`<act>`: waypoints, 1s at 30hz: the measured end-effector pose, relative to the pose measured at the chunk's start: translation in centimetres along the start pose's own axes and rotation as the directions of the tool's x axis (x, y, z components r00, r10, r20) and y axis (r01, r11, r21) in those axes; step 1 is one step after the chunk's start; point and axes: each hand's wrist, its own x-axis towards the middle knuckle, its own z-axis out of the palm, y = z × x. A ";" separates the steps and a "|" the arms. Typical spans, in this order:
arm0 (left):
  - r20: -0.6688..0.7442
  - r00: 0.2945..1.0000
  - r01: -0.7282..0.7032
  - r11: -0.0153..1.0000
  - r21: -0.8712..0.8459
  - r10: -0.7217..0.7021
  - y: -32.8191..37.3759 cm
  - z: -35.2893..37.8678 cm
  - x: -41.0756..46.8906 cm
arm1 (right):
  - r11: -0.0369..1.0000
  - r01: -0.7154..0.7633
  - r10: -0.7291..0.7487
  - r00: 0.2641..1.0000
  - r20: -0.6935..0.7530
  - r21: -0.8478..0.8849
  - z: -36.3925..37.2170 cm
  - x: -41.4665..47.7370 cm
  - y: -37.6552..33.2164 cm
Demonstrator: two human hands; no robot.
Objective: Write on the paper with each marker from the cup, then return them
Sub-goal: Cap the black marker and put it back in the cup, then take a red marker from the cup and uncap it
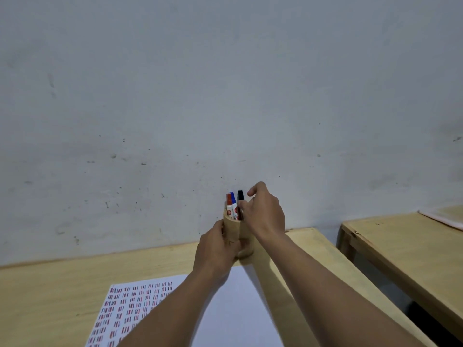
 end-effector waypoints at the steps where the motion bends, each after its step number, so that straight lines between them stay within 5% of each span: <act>1: -0.010 1.000 0.005 1.000 0.016 -0.005 0.0 0.0 0.1 | 0.999 0.025 -0.025 1.000 0.005 -0.035 0.1 -0.1 -0.3; 13: -0.029 0.999 -0.015 0.998 0.059 0.017 -0.5 0.2 0.3 | 0.982 -0.048 0.057 0.997 0.044 -0.185 2.0 -0.5 -1.7; 30: -0.046 0.999 -0.012 0.999 0.030 0.013 -0.9 0.5 0.4 | 0.945 0.050 -0.050 0.999 0.010 -0.323 2.4 -0.5 -2.1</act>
